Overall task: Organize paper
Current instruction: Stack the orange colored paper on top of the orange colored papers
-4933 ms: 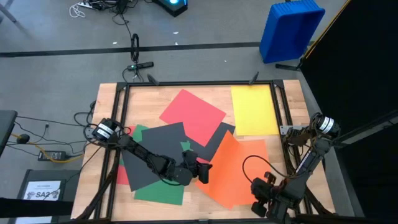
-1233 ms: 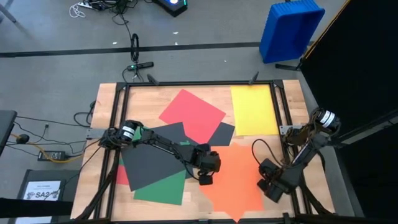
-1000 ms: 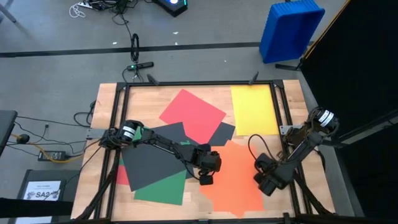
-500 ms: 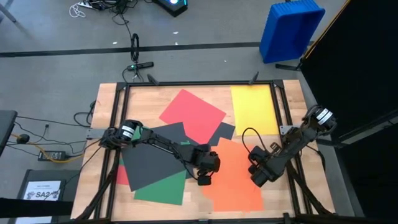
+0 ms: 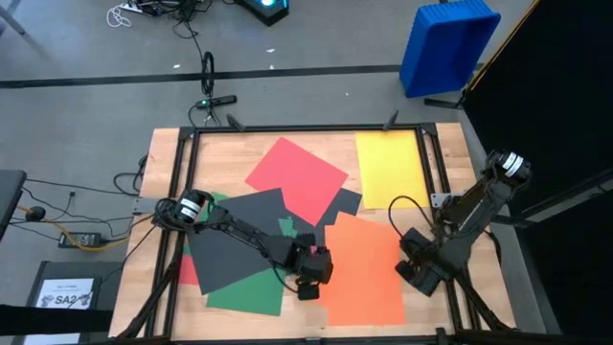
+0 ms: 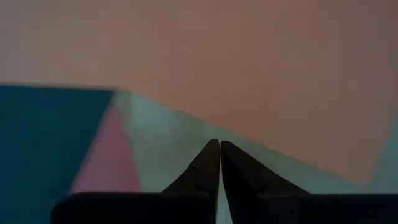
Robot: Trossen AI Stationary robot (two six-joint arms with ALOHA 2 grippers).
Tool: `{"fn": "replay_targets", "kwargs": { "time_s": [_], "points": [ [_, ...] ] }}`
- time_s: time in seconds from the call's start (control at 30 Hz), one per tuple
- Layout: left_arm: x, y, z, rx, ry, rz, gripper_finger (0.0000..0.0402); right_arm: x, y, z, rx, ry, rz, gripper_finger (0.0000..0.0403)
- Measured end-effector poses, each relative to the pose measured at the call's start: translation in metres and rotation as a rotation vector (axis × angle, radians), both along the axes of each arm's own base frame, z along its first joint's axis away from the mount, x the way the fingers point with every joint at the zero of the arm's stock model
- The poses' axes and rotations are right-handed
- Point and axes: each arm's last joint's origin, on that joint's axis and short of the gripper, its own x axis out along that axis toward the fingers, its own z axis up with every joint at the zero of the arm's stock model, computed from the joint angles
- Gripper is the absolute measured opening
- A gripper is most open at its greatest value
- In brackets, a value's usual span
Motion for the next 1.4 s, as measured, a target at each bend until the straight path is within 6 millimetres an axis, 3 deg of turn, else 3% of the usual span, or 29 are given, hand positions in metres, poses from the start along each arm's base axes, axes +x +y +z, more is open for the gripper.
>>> {"fn": "replay_targets", "kwargs": {
  "time_s": [0.13, 0.3, 0.5, 0.6, 1.4],
  "points": [
    [-0.007, -0.016, -0.005, -0.014, 0.015, 0.009, 0.0000, -0.006, 0.028, -0.008, 0.140, -0.068, 0.053, 0.0000],
    [-0.010, -0.025, -0.006, -0.033, 0.017, 0.038, 0.0000, -0.008, 0.058, -0.034, 0.234, -0.040, 0.097, 0.0000],
    [-0.010, -0.036, -0.019, -0.086, 0.043, 0.040, 0.0000, -0.006, 0.072, -0.046, 0.225, -0.036, 0.094, 0.0000],
    [-0.009, -0.041, -0.028, -0.101, 0.048, 0.048, 0.0000, -0.004, 0.075, -0.040, 0.217, -0.034, 0.091, 0.0000],
    [-0.002, -0.070, -0.024, -0.270, -0.117, -0.012, 0.0000, 0.022, 0.066, -0.035, 0.215, -0.067, 0.120, 0.0000]
  ]
}}
